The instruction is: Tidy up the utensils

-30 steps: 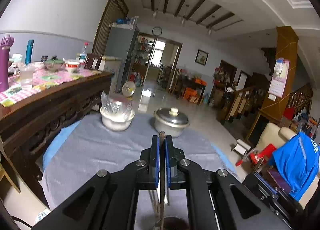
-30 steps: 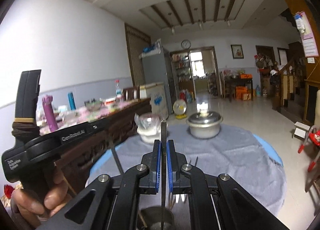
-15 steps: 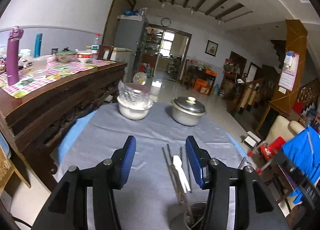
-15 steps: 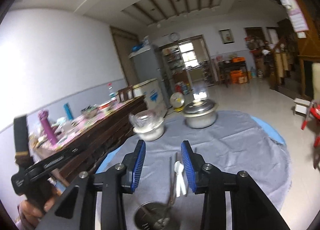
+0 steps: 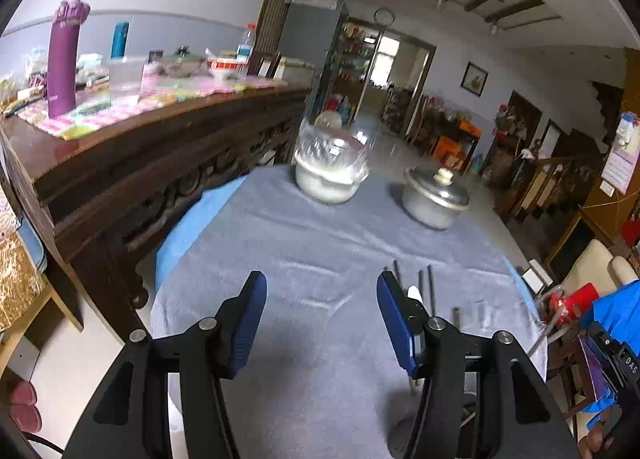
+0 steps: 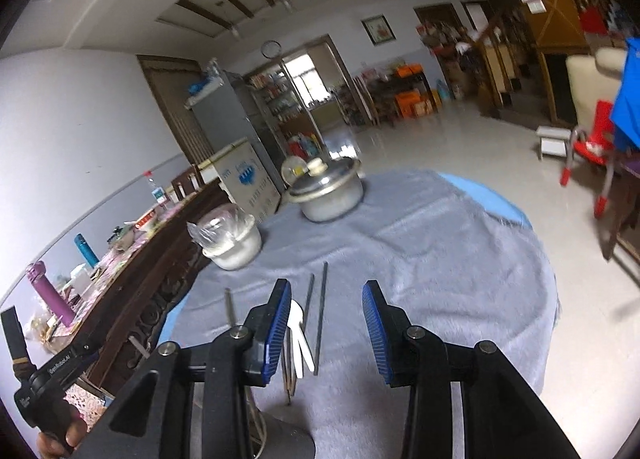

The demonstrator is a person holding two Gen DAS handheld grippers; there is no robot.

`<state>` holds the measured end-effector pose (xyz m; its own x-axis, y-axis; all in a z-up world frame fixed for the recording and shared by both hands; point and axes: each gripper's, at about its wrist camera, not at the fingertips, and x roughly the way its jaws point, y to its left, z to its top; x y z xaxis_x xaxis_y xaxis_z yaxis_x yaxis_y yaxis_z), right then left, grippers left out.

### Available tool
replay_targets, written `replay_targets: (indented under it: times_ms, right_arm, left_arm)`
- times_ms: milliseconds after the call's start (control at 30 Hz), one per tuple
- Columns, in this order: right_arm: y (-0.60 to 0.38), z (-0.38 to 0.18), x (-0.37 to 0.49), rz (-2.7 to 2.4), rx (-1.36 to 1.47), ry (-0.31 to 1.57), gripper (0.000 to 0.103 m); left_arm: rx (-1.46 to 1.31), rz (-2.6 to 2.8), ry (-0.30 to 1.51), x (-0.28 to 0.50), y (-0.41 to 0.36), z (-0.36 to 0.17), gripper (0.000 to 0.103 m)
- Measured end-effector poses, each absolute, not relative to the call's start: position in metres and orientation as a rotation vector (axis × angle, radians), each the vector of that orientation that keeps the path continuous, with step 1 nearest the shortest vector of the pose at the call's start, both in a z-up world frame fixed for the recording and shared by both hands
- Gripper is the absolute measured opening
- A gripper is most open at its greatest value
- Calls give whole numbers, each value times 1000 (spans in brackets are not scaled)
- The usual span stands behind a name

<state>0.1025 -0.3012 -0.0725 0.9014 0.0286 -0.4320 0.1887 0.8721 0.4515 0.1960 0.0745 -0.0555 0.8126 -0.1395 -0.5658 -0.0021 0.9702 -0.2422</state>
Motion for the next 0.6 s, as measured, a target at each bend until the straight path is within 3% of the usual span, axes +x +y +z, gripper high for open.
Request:
replay_targets:
  times_ms: [600]
  right_arm:
    - [-323,-145,156,-114,597,643,40]
  left_arm:
    - [-194,-1,836,259,73,-127,58]
